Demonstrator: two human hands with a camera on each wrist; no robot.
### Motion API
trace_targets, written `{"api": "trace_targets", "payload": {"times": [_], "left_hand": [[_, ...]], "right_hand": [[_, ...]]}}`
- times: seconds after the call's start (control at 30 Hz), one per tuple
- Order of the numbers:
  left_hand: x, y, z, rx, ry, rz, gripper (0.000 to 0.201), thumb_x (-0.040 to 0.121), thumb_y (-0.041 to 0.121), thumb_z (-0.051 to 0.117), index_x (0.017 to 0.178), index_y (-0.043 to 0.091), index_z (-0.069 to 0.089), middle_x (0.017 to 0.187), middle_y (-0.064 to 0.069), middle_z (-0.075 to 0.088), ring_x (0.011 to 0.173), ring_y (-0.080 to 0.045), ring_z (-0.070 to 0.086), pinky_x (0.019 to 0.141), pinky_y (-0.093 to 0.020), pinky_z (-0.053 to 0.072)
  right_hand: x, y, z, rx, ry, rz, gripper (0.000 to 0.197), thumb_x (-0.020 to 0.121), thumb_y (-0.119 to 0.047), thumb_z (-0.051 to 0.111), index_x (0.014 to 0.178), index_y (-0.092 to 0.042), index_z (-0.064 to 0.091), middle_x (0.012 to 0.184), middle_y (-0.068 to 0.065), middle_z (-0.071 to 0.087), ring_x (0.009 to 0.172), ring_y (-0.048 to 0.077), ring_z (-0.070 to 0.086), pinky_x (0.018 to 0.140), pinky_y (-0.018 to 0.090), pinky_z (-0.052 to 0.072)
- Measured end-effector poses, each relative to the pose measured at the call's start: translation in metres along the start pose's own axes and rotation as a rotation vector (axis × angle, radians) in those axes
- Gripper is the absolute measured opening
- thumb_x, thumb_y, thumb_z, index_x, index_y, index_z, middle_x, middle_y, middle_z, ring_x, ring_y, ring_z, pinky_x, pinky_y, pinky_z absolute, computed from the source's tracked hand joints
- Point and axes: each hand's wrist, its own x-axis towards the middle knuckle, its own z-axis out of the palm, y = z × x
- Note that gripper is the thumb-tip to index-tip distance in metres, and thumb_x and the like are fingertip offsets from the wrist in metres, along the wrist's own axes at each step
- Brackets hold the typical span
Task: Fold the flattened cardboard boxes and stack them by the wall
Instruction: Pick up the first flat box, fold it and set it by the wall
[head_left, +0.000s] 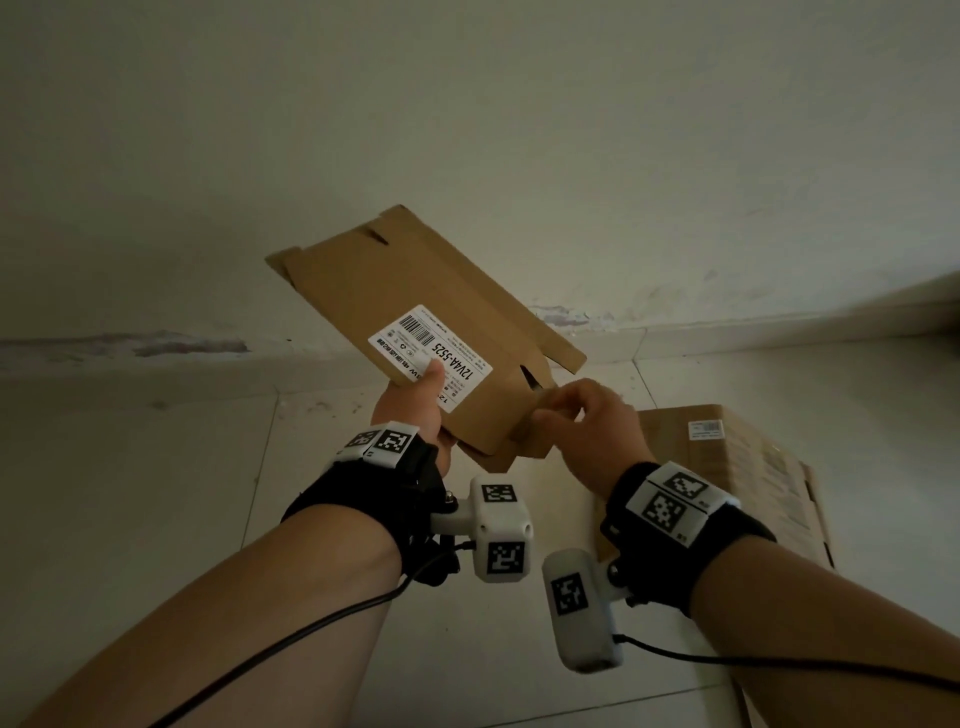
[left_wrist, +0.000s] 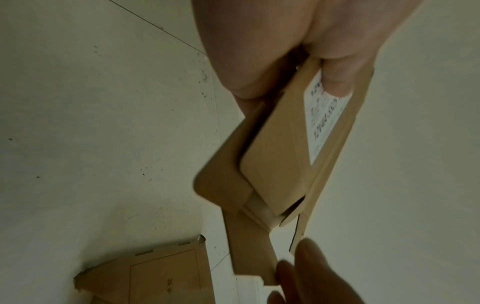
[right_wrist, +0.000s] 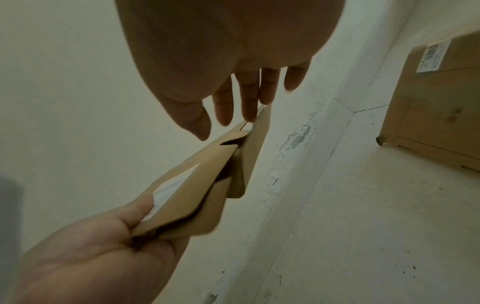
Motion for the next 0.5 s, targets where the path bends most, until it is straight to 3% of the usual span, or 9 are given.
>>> {"api": "trace_targets", "payload": {"times": [0.1,0.17,0.2,0.27,0.33,0.4,0.5], "left_hand": [[-0.002,0.002,0.001,0.025,0.021,0.027,0.018,0.092,0.029,0.050,0.104,0.016,0.055,0.084,-0.001,0.066,0.075,-0.019,0.065,0.068,-0.037,0.054],[-0.005,0.003,0.002,-0.025,0.059,0.030,0.016,0.092,0.030,0.051,0.103,0.019,0.055,0.088,-0.002,0.067,0.076,-0.018,0.065,0.064,-0.035,0.054],[-0.007,0.003,0.002,-0.049,0.080,0.032,0.013,0.092,0.031,0.051,0.097,0.021,0.056,0.090,-0.003,0.067,0.077,-0.018,0.065,0.067,-0.037,0.054],[-0.016,0.003,0.004,-0.099,0.093,0.043,0.011,0.092,0.034,0.050,0.091,0.023,0.054,0.091,-0.004,0.067,0.078,-0.020,0.065,0.074,-0.041,0.054],[-0.024,0.002,0.006,-0.156,0.085,0.056,0.017,0.092,0.034,0.050,0.100,0.020,0.054,0.090,-0.004,0.067,0.079,-0.021,0.065,0.074,-0.040,0.055],[-0.030,0.000,0.008,-0.160,0.067,0.076,0.025,0.092,0.034,0.049,0.111,0.018,0.053,0.091,-0.005,0.067,0.081,-0.022,0.066,0.073,-0.038,0.055],[-0.031,-0.005,0.008,-0.133,0.024,0.073,0.033,0.092,0.034,0.050,0.120,0.016,0.052,0.096,-0.005,0.067,0.086,-0.022,0.065,0.074,-0.037,0.055]], "right_hand": [[0.004,0.006,-0.003,0.056,0.068,0.150,0.048,0.075,-0.040,0.068,0.114,-0.020,0.049,0.113,-0.002,0.051,0.108,0.019,0.050,0.093,0.037,0.047],[0.002,0.002,-0.002,0.234,-0.002,0.308,0.067,0.074,-0.040,0.072,0.127,-0.012,0.041,0.113,0.002,0.051,0.104,0.020,0.054,0.090,0.035,0.050],[-0.001,0.000,-0.001,0.348,-0.087,0.388,0.067,0.075,-0.041,0.071,0.127,-0.011,0.042,0.111,0.006,0.056,0.101,0.022,0.058,0.089,0.038,0.053],[-0.008,-0.008,0.000,0.529,-0.315,0.514,0.048,0.080,-0.042,0.066,0.111,-0.008,0.053,0.099,0.011,0.065,0.090,0.023,0.065,0.085,0.042,0.056],[-0.015,-0.014,0.004,0.612,-0.457,0.493,0.029,0.082,-0.042,0.064,0.091,-0.016,0.056,0.095,0.009,0.070,0.086,0.022,0.066,0.078,0.036,0.057],[-0.019,-0.017,0.013,0.693,-0.458,0.403,0.028,0.082,-0.038,0.066,0.097,-0.015,0.058,0.093,0.007,0.071,0.082,0.020,0.067,0.066,0.028,0.055],[-0.019,-0.018,0.024,0.827,-0.323,0.342,0.020,0.085,-0.020,0.065,0.102,-0.013,0.056,0.084,0.008,0.070,0.073,0.019,0.067,0.064,0.028,0.056]]}}
